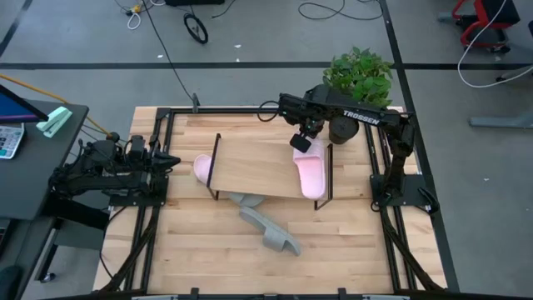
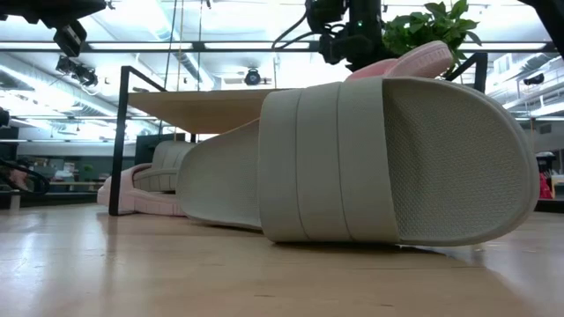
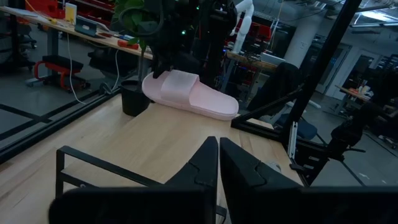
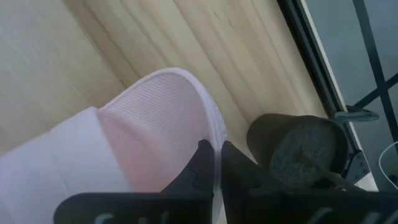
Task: Pick and place slides into the shelf
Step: Put the right pink slide on the shelf, then put the bottom gray slide on the shelf
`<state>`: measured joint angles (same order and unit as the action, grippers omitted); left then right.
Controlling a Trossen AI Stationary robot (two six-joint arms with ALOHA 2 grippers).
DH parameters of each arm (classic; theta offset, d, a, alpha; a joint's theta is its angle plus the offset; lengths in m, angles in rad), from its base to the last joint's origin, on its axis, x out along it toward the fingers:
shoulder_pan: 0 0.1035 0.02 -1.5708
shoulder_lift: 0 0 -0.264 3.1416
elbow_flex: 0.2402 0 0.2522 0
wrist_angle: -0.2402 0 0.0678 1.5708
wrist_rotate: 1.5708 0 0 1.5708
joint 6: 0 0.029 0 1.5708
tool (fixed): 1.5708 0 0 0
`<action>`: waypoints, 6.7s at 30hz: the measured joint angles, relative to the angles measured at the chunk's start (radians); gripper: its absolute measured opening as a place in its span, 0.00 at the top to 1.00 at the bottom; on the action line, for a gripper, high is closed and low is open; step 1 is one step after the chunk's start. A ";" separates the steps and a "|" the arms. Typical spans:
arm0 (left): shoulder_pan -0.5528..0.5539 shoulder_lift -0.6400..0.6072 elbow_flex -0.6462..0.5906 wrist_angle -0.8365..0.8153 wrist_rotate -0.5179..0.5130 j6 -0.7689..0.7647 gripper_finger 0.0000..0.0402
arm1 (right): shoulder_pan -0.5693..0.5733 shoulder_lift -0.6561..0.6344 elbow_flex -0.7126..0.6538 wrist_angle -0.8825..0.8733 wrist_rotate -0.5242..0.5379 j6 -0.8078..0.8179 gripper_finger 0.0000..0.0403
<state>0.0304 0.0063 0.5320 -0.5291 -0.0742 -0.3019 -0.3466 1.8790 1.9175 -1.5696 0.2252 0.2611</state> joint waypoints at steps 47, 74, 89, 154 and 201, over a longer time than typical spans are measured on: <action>0.000 0.000 0.000 -0.092 -0.074 -0.162 0.91 | 0.136 -0.085 0.074 0.233 -0.273 0.025 0.62; 0.000 0.173 0.000 -0.284 -0.287 -0.673 0.43 | 0.142 -0.085 0.219 0.449 -0.426 -0.037 0.56; 0.000 0.513 0.000 -0.241 -0.209 -0.618 0.43 | 0.188 -0.085 0.219 0.442 -0.453 -0.028 0.56; 0.000 0.528 0.000 0.045 0.106 -0.365 0.53 | 1.162 -0.085 -0.731 1.044 0.453 1.201 0.43; 0.000 0.528 0.000 0.044 0.106 -0.314 0.57 | 1.127 -0.035 -0.400 0.851 0.118 1.185 0.92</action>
<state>0.0307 0.5346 0.5320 -0.4847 0.0318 -0.6163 0.7803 1.8439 1.5178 -0.7183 0.3435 1.4456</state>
